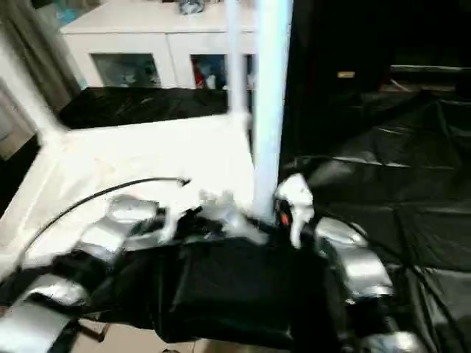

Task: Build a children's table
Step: Rotate leg to tighten

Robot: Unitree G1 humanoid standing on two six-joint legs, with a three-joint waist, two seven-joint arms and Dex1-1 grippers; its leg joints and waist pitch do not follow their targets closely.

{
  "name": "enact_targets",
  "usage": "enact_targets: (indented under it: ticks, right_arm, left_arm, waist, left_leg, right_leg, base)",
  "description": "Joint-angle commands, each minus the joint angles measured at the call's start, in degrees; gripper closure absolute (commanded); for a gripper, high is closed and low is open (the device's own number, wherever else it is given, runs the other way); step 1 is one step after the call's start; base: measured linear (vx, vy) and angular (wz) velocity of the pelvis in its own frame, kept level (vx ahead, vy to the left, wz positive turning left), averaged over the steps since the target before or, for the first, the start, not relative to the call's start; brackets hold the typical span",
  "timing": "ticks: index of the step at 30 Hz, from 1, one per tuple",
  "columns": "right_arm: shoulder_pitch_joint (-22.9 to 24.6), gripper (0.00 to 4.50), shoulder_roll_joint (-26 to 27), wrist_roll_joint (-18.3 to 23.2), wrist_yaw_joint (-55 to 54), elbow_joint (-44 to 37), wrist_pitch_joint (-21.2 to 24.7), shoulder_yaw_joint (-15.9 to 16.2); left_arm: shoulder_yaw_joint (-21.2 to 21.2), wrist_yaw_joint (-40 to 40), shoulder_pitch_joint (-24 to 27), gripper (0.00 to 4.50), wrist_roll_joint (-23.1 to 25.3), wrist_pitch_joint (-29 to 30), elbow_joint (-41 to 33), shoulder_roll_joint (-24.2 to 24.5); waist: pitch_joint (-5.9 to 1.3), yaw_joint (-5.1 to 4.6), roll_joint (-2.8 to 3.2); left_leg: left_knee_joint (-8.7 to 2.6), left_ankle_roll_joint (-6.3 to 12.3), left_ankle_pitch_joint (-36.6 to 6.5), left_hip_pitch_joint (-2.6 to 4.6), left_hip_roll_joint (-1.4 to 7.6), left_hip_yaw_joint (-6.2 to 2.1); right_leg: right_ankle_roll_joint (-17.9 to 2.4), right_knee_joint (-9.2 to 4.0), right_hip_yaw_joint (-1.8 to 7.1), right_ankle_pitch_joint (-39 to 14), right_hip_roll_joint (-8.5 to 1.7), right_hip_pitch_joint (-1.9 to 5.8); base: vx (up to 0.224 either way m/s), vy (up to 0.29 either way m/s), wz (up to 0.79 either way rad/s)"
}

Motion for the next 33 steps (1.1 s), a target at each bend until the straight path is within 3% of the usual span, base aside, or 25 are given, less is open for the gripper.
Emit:
enact_targets:
  ticks: [1,3,5,7,8,10,12,13,15,19,24,28,29,33]
  right_arm:
    - [-0.03,1.78,4.13,-3.01,-9.52,4.54,1.57,0.65]
    - [-1.35,1.78,7.26,-3.87,-16.28,6.97,2.02,-0.32]
    - [-2.59,1.78,9.60,-5.31,-20.07,8.65,1.91,0.26]
    - [-2.87,1.78,10.19,-5.92,-20.58,8.94,1.60,0.68]
    - [-2.90,1.78,10.63,-5.80,-19.46,8.59,0.78,1.14]
    - [-2.79,1.09,11.22,-4.41,-16.46,7.61,-1.68,0.98]
    - [-2.66,1.09,10.87,-3.59,-14.51,6.91,-2.28,0.87]
    - [-2.56,0.89,10.55,-3.59,-13.96,6.58,-2.34,1.08]
    - [-1.66,0.64,7.74,-2.73,-8.18,3.88,-2.12,2.64]
    - [0.97,0.64,0.79,-0.44,4.11,-1.78,-1.92,5.38]
    - [2.45,0.64,-3.59,1.83,12.05,-4.58,-2.01,5.03]
    - [2.91,0.64,-6.45,2.87,16.81,-5.62,-1.84,4.54]
    - [2.98,0.89,-7.13,3.14,17.75,-5.82,-1.80,4.54]
    - [2.98,1.16,-7.97,3.87,19.09,-6.13,-1.37,4.60]
  left_arm:
    - [2.34,6.47,-2.13,4.50,-0.83,0.70,1.62,-3.48]
    - [2.47,10.07,-3.07,4.50,-0.54,1.32,2.87,-5.79]
    - [2.46,12.88,-3.64,4.50,-0.44,1.74,3.80,-7.89]
    - [2.44,13.39,-3.78,4.50,-0.46,1.64,4.19,-8.37]
    - [2.32,13.58,-3.80,4.50,-0.38,1.47,4.35,-8.63]
    - [2.00,12.88,-3.85,4.50,-0.04,0.70,4.86,-8.65]
    - [1.88,11.61,-3.69,4.50,-0.09,0.40,4.77,-8.24]
    - [1.83,10.96,-3.52,4.50,-0.12,0.32,4.56,-7.98]
    - [1.25,6.50,-2.56,4.50,-0.60,-0.20,3.22,-6.11]
    - [-0.29,-1.82,-0.56,4.50,-1.53,-1.66,0.36,-2.02]
    - [-0.24,-8.86,0.82,4.50,-3.67,-0.77,-2.23,0.94]
    - [-0.73,-14.97,1.96,4.50,-4.58,1.21,-4.43,3.66]
    - [-0.73,-15.84,2.21,4.50,-4.77,1.41,-4.76,4.23]
    - [-0.58,-16.67,2.51,4.50,-5.11,1.45,-5.14,4.97]
  waist:
    - [-3.13,-0.38,-2.04]
    - [-2.93,-0.64,-1.92]
    - [-2.46,-1.30,-1.86]
    - [-2.53,-1.42,-1.80]
    - [-2.74,-1.38,-1.81]
    - [-2.79,-1.30,-1.79]
    - [-2.85,-1.23,-1.80]
    - [-2.90,-1.13,-1.81]
    - [-2.98,-0.94,-1.93]
    - [-3.32,-0.31,-2.05]
    - [-3.58,0.17,-1.98]
    - [-3.49,0.59,-1.96]
    - [-3.46,0.65,-1.98]
    - [-3.36,0.86,-2.10]
  left_leg:
    - [-4.12,3.18,-13.32,1.23,2.52,-1.37]
    - [-4.39,2.53,-14.81,1.37,2.59,-1.53]
    - [-4.67,0.99,-19.66,1.98,2.47,-1.66]
    - [-4.83,0.69,-21.00,2.19,2.53,-1.80]
    - [-4.88,1.07,-19.90,1.91,2.53,-1.84]
    - [-4.90,1.76,-18.97,1.85,2.64,-1.75]
    - [-4.81,2.21,-18.52,1.74,2.59,-1.69]
    - [-4.74,2.84,-17.42,1.63,2.61,-1.64]
    - [-4.62,3.64,-16.50,1.48,2.57,-1.60]
    - [-4.15,6.31,-12.17,1.25,2.87,-1.40]
    - [-3.90,7.86,-9.20,1.08,3.18,-1.35]
    - [-3.96,7.60,-9.96,1.21,3.23,-1.24]
    - [-3.93,7.55,-10.01,1.23,3.22,-1.21]
    - [-4.07,6.53,-11.04,1.24,3.20,-1.23]
  right_leg:
    - [-11.43,-4.95,1.89,-17.02,-3.24,2.20]
    - [-10.54,-5.31,1.89,-19.43,-3.29,2.17]
    - [-9.55,-5.89,1.86,-24.97,-3.26,1.87]
    - [-8.84,-6.15,1.97,-25.68,-3.29,1.93]
    - [-8.82,-6.06,2.04,-23.80,-3.38,2.28]
    - [-9.30,-5.92,2.12,-21.31,-3.35,2.23]
    - [-9.63,-5.79,2.11,-20.45,-3.36,2.34]
    - [-10.08,-5.70,2.16,-19.21,-3.45,2.45]
    - [-10.25,-5.62,2.10,-18.26,-3.41,2.79]
    - [-11.71,-4.93,2.06,-12.40,-3.46,3.02]
    - [-13.27,-4.22,1.87,-9.09,-3.39,3.02]
    - [-13.82,-4.17,1.89,-9.51,-3.30,2.73]
    - [-13.78,-4.21,1.92,-9.71,-3.29,2.65]
    - [-13.33,-4.30,1.99,-11.42,-3.37,2.65]
  base:
    - [0.000,0.000,0.00]
    - [0.000,0.000,0.00]
    - [0.000,0.000,0.00]
    - [0.000,0.000,0.00]
    - [0.000,0.000,0.00]
    - [0.000,0.000,0.00]
    - [0.000,0.000,0.00]
    - [0.000,0.000,0.00]
    - [0.000,0.000,0.00]
    - [0.000,0.000,0.00]
    - [0.000,0.000,0.00]
    - [0.000,0.000,0.00]
    - [0.000,0.000,0.00]
    - [0.000,0.000,0.00]
